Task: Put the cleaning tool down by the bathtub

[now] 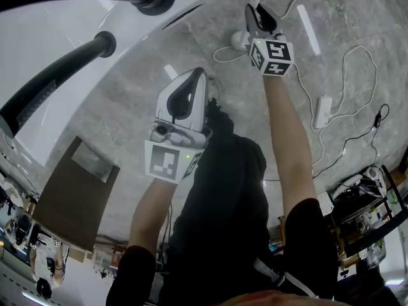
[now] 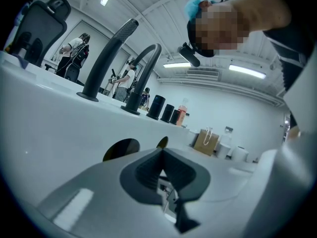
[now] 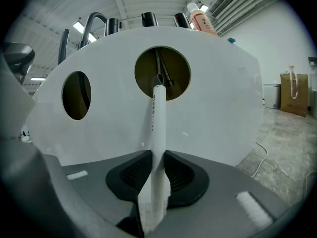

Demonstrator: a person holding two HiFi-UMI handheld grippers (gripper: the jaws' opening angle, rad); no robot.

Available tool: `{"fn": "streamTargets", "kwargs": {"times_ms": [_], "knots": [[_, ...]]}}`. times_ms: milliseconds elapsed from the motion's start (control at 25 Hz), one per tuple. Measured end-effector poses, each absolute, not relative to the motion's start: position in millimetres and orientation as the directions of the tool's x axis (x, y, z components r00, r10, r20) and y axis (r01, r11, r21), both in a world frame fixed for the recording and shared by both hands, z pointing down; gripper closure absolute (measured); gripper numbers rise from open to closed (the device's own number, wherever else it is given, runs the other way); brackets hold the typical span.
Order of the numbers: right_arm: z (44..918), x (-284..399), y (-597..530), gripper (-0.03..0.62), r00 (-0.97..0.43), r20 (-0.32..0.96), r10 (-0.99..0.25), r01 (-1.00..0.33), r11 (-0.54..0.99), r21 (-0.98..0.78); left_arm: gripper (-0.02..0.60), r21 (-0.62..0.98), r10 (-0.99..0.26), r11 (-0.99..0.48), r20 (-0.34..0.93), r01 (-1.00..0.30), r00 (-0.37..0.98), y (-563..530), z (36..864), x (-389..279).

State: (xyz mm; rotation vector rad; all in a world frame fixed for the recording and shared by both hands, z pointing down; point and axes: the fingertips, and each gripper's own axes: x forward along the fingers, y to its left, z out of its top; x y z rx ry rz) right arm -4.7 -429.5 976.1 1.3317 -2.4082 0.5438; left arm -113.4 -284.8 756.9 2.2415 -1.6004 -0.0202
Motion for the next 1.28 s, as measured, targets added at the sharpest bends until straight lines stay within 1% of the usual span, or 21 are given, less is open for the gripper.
{"fn": "streamTargets", "kwargs": {"times_ms": [120,240,600,840,960,1160,1280], "knots": [[978,-1,-428,0.506,-0.504,0.477,-0.721,-0.857,0.485,-0.172,0.574,0.317,-0.913,-0.278,0.206,-0.907,0.352,-285,755,-111],[981,4,-427,0.488,-0.494,0.488,-0.719,-0.863,0.474,-0.175,0.574,0.322,-0.912,-0.275,0.211,-0.906,0.352,-284,754,-110],[972,13,-417,0.487,-0.474,0.492,-0.73,-0.875,0.455,-0.167,0.574,0.324,-0.909,-0.274,0.22,-0.906,0.354,-278,745,-106],[952,22,-405,0.491,-0.466,0.496,-0.733,-0.88,0.444,-0.17,0.574,0.32,-0.912,-0.27,0.216,-0.908,0.348,-273,720,-102],[941,26,-395,0.512,-0.458,0.504,-0.732,-0.884,0.436,-0.17,0.574,0.321,-0.916,-0.262,0.213,-0.91,0.339,-268,706,-103],[913,39,-379,0.573,-0.427,0.513,-0.745,-0.901,0.402,-0.166,0.574,0.332,-0.921,-0.243,0.216,-0.912,0.324,-257,679,-102],[890,42,-368,0.592,-0.413,0.522,-0.746,-0.908,0.383,-0.17,0.574,0.332,-0.924,-0.241,0.209,-0.912,0.32,-249,654,-104]]}}
